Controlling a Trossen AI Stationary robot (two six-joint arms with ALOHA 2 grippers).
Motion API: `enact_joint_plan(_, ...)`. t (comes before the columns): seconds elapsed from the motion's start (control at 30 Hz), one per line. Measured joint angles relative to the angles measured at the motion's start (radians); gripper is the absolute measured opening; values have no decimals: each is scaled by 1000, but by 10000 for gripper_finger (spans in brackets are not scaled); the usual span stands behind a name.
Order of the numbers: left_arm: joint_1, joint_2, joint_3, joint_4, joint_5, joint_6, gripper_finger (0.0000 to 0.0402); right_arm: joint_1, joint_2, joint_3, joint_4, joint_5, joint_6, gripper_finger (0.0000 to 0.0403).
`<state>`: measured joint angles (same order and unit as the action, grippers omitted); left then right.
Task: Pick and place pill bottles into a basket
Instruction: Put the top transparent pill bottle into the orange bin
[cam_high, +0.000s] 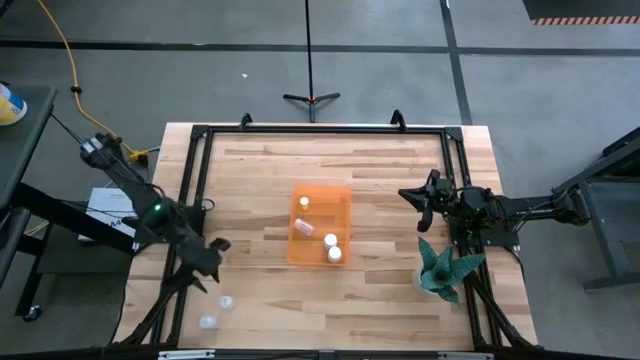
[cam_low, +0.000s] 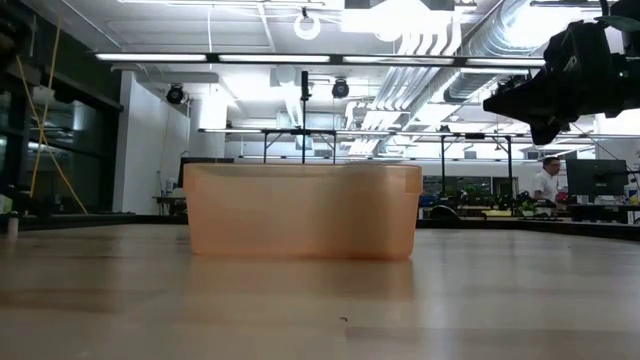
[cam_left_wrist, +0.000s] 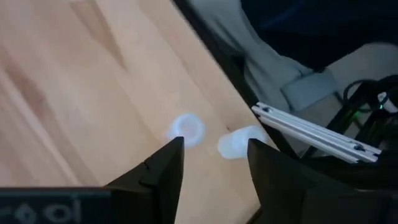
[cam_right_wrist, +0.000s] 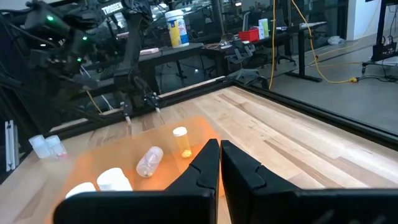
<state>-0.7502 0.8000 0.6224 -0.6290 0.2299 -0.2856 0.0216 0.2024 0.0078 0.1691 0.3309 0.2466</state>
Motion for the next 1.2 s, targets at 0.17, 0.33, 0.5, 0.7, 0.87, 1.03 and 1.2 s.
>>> enact_joint_plan(0.17, -150, 41, 0, 85, -154, -33, 203, 0, 0, 0, -7, 2, 0, 7)
enact_joint_plan(0.33, -229, 118, 1, 165, -224, -80, 222, 0, 0, 0, -11, 2, 17, 7)
enact_joint_plan(0.5, -238, 217, 1, 158, -319, -90, 278, 0, 4, 0, -18, 3, 16, 7)
enact_joint_plan(0.7, -239, 299, 1, 168, -311, -89, 343, 0, 7, 0, -24, 3, 17, 7)
enact_joint_plan(0.87, -239, 354, 1, 175, -369, -86, 353, 0, 7, 0, -38, 5, 11, 7)
enact_joint_plan(1.03, -238, 405, 1, 176, -372, -85, 336, 0, 7, 0, -43, 8, -10, 7)
enact_joint_plan(1.2, -238, 436, 0, 190, -372, -78, 317, 0, 7, 0, -59, 8, -11, 7)
